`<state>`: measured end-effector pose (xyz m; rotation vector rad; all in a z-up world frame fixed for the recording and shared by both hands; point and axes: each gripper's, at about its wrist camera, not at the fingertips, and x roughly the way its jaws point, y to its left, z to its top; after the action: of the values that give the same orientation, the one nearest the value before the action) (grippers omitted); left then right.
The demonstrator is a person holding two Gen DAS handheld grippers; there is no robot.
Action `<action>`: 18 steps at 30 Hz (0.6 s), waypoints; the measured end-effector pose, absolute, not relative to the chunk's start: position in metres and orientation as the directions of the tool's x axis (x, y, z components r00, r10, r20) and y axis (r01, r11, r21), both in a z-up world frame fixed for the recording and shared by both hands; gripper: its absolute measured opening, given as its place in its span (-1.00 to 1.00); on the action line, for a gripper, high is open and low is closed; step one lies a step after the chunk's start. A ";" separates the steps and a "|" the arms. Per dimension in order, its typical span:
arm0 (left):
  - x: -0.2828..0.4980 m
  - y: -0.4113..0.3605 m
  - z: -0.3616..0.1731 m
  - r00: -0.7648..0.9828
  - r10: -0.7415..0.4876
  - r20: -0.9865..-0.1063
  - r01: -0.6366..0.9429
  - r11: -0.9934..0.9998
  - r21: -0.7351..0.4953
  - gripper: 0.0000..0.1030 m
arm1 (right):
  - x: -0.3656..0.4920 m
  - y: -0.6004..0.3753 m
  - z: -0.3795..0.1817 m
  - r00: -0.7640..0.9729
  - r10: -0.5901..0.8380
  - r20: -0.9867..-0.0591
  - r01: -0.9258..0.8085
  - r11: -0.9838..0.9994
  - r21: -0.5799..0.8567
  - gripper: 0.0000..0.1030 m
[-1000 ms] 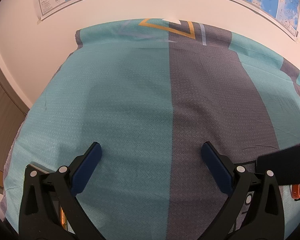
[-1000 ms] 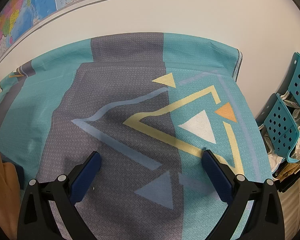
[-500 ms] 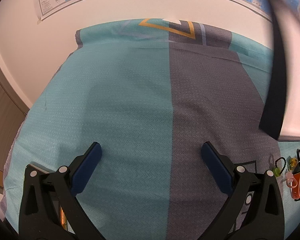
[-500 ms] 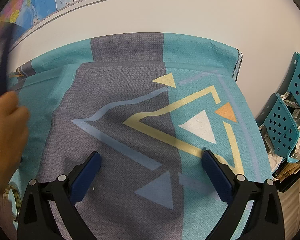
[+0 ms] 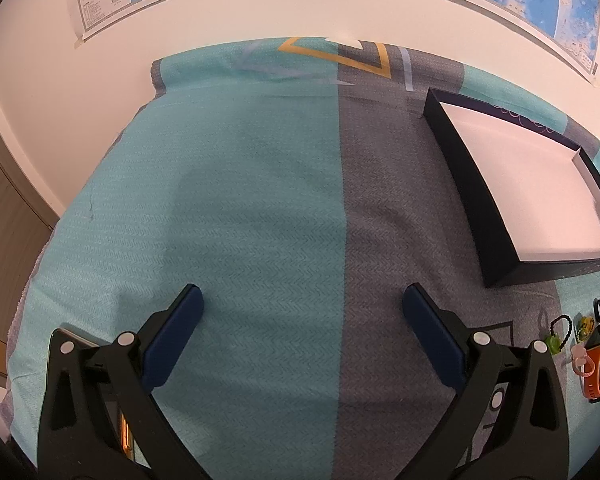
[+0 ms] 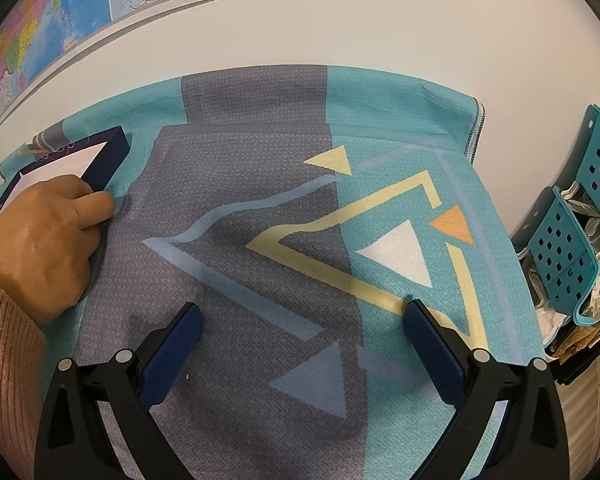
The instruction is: Organize jewelry
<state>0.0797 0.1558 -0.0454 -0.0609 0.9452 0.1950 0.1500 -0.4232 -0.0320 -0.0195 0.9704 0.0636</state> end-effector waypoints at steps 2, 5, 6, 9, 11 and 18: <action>0.080 0.156 -0.045 0.569 0.139 -0.810 -0.193 0.981 0.033 0.91 | 0.150 -0.423 -0.032 0.563 0.045 -0.825 -0.063 0.998 0.012 0.90; 0.080 0.156 -0.045 0.570 0.139 -0.810 -0.192 0.981 0.033 0.91 | 0.150 -0.423 -0.032 0.563 0.045 -0.825 -0.063 0.998 0.012 0.90; 0.080 0.156 -0.045 0.569 0.139 -0.810 -0.192 0.981 0.033 0.91 | 0.150 -0.423 -0.032 0.563 0.045 -0.825 -0.063 0.998 0.012 0.90; 0.080 0.156 -0.045 0.569 0.139 -0.810 -0.193 0.981 0.032 0.91 | 0.150 -0.423 -0.032 0.563 0.045 -0.825 -0.063 0.998 0.012 0.90; 0.080 0.156 -0.045 0.569 0.140 -0.811 -0.195 0.980 0.032 0.91 | 0.150 -0.423 -0.032 0.564 0.046 -0.825 -0.063 0.998 0.012 0.90; 0.078 0.157 -0.044 0.564 0.140 -0.814 -0.194 0.980 0.034 0.91 | 0.150 -0.424 -0.032 0.564 0.046 -0.825 -0.063 0.998 0.012 0.90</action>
<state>0.0784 0.1573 -0.0443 -0.0616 0.9514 0.1962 0.1499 -0.4237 -0.0322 -0.0196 0.9698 0.0642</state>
